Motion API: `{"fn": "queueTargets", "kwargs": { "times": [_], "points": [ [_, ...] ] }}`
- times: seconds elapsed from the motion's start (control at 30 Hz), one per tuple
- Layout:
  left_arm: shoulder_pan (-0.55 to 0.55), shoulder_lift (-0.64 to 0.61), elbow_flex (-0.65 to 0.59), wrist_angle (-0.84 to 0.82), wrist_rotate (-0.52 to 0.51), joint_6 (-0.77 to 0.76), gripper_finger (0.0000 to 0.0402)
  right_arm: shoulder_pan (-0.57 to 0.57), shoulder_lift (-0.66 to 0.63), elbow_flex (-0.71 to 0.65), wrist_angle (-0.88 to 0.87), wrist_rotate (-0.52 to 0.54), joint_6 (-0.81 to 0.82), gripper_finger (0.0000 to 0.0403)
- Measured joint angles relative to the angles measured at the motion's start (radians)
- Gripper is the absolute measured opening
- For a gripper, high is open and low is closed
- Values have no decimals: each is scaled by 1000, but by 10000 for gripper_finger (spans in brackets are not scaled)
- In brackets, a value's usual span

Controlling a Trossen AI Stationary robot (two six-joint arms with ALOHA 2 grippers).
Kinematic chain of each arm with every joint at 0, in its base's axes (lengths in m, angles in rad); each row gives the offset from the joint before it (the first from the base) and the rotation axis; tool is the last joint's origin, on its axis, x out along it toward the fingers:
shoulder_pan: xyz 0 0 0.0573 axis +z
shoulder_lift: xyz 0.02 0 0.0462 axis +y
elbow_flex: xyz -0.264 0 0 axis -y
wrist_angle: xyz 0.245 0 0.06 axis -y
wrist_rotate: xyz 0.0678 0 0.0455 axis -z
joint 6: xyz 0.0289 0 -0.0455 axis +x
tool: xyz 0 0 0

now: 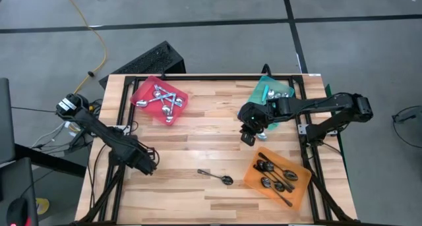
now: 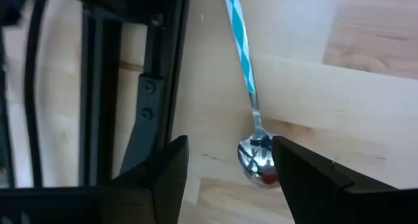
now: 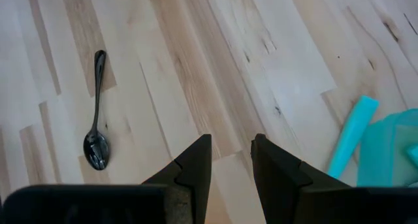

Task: Sort silverware by color (type)
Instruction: Put the blue patterned spoon into the red bin

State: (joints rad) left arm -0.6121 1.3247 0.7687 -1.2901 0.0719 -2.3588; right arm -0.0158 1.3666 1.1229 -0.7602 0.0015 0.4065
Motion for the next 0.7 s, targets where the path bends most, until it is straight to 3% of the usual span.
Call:
{"fn": "queueTargets", "kwargs": {
  "times": [0.43, 0.57, 0.7],
  "points": [
    [15, 0, -177, 153, -46, -52, 206, 0, 0, 0, 21, -1, -18, 132],
    [35, 0, -200, 285, -105, -52, 206, 0, 0, 0, 21, 0, -16, 132],
    [54, 15, -211, 305, -112, -50, 205, 0, 0, 0, 21, -1, -16, 132]
  ]
}}
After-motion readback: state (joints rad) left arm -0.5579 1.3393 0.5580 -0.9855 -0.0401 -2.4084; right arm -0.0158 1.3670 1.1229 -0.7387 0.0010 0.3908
